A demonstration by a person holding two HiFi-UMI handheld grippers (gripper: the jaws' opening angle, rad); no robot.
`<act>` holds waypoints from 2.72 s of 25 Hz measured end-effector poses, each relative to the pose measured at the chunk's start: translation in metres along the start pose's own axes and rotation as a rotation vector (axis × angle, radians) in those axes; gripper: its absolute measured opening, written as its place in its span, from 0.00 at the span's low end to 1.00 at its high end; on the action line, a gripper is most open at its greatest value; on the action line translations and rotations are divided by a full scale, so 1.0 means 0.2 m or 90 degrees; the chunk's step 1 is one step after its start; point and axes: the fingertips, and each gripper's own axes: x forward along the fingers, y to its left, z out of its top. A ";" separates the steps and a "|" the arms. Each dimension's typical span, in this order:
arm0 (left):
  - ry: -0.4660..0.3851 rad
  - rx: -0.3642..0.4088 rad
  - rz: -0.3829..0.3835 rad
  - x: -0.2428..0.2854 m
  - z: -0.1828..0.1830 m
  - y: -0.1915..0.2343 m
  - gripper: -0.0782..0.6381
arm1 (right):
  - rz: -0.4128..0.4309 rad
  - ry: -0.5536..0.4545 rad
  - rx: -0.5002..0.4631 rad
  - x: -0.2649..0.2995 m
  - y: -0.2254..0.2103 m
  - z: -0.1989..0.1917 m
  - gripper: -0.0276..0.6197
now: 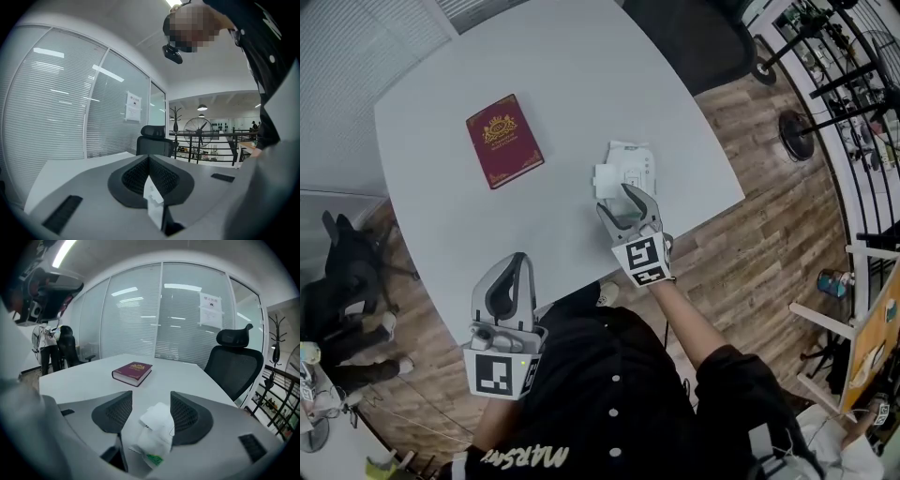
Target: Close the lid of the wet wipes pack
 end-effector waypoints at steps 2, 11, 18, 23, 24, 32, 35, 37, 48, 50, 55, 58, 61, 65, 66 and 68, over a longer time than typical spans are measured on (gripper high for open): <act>0.003 -0.002 0.003 0.00 -0.01 0.01 0.12 | 0.005 0.022 -0.033 0.06 0.03 -0.04 0.43; 0.008 -0.002 0.016 -0.01 -0.02 0.03 0.12 | -0.004 0.120 -0.194 0.27 0.08 -0.22 0.43; 0.011 0.000 0.015 -0.02 -0.01 0.02 0.12 | -0.019 0.186 -0.320 0.35 0.11 -0.31 0.43; 0.010 0.004 0.014 -0.03 -0.01 0.02 0.12 | -0.036 0.219 -0.394 0.38 0.10 -0.35 0.32; 0.011 0.004 0.014 -0.03 -0.01 0.02 0.12 | -0.038 0.221 -0.403 0.38 0.09 -0.36 0.31; 0.014 0.002 0.005 -0.02 -0.02 0.02 0.12 | -0.057 0.189 -0.408 0.35 0.11 -0.29 0.18; 0.020 0.001 -0.007 -0.01 -0.03 -0.01 0.12 | -0.089 0.153 -0.386 0.29 0.07 -0.22 0.17; 0.019 0.002 -0.017 0.01 -0.03 -0.02 0.12 | -0.110 0.134 -0.364 0.25 0.03 -0.18 0.17; 0.014 0.010 -0.052 0.07 0.00 -0.10 0.12 | -0.170 0.114 -0.283 0.09 -0.15 -0.20 0.19; 0.014 0.015 -0.054 0.07 0.00 -0.10 0.12 | -0.169 0.115 -0.273 0.08 -0.16 -0.22 0.19; 0.011 0.017 -0.058 0.07 0.01 -0.12 0.12 | -0.167 0.112 -0.215 0.05 -0.21 -0.25 0.21; 0.010 0.016 -0.057 0.07 0.01 -0.11 0.12 | -0.179 0.117 -0.188 0.04 -0.25 -0.27 0.18; 0.008 0.020 -0.056 0.07 0.00 -0.10 0.12 | -0.181 0.128 -0.165 0.04 -0.28 -0.32 0.18; 0.013 0.019 -0.058 0.07 0.00 -0.11 0.12 | -0.178 0.143 -0.149 0.04 -0.30 -0.36 0.18; 0.013 0.020 -0.057 0.07 0.00 -0.11 0.12 | -0.177 0.143 -0.145 0.04 -0.30 -0.36 0.18; 0.013 0.019 -0.055 0.07 0.00 -0.10 0.12 | -0.175 0.143 -0.137 0.05 -0.31 -0.37 0.18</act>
